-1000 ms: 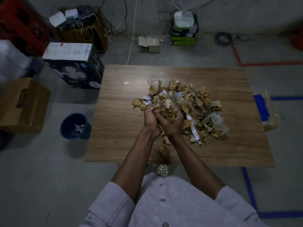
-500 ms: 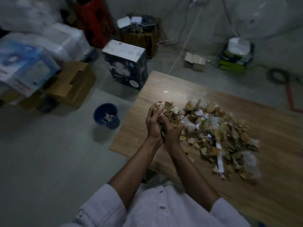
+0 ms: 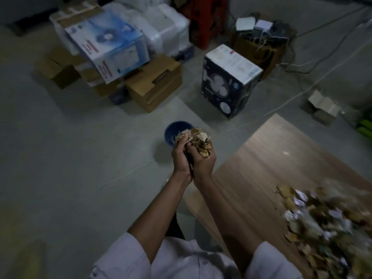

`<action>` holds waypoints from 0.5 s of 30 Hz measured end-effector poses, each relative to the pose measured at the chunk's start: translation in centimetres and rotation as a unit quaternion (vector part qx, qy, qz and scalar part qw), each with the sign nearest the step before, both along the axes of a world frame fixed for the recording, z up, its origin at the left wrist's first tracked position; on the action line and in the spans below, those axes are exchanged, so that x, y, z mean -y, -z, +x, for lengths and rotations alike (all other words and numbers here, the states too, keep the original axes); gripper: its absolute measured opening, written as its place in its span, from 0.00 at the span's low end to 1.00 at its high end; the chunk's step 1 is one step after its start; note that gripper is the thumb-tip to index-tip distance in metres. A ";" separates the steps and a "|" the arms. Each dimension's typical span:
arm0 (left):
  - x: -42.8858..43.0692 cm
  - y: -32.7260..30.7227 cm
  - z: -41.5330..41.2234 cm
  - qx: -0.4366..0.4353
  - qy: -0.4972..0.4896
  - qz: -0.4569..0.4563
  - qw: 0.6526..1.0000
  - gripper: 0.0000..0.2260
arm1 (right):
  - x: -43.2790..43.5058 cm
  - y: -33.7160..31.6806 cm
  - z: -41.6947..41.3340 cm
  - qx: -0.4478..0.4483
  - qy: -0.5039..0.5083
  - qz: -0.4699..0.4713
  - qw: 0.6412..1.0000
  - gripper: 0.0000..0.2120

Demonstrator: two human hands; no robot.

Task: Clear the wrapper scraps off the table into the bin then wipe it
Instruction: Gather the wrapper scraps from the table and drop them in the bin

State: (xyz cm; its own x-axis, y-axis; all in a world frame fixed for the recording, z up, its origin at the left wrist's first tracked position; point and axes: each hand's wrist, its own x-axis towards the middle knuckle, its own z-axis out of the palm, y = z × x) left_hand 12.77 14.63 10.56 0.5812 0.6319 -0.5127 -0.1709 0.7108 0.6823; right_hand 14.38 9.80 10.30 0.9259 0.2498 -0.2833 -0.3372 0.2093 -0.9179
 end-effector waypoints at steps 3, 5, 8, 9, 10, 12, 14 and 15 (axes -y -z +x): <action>-7.0 3.6 2.5 -0.016 -0.008 -0.016 1.000 0.16 | -7.3 3.0 2.6 -0.044 -0.020 -0.020 0.999 0.20; -11.4 6.4 4.2 -0.045 -0.001 -0.029 0.999 0.17 | -11.6 5.7 4.3 -0.079 -0.022 -0.035 0.996 0.20; -18.2 12.0 7.7 -0.083 0.008 -0.058 0.995 0.18 | -18.7 11.4 7.8 -0.136 -0.006 -0.052 0.989 0.17; -20.4 14.2 9.0 -0.094 0.016 -0.062 0.994 0.17 | -20.8 13.6 9.1 -0.150 -0.001 -0.056 0.987 0.17; -22.1 16.3 10.1 -0.103 0.019 -0.063 0.992 0.17 | -22.5 15.4 10.2 -0.163 0.003 -0.056 0.985 0.16; -25.8 22.3 13.2 -0.124 0.025 -0.052 0.991 0.17 | -26.1 21.2 13.1 -0.184 0.013 -0.053 0.981 0.17; -29.0 29.3 16.2 -0.131 0.034 -0.044 0.990 0.18 | -29.1 28.0 16.0 -0.202 0.023 -0.047 0.978 0.19; -30.2 32.3 17.4 -0.140 0.041 -0.049 0.988 0.18 | -30.1 30.9 17.1 -0.210 0.026 -0.051 0.976 0.20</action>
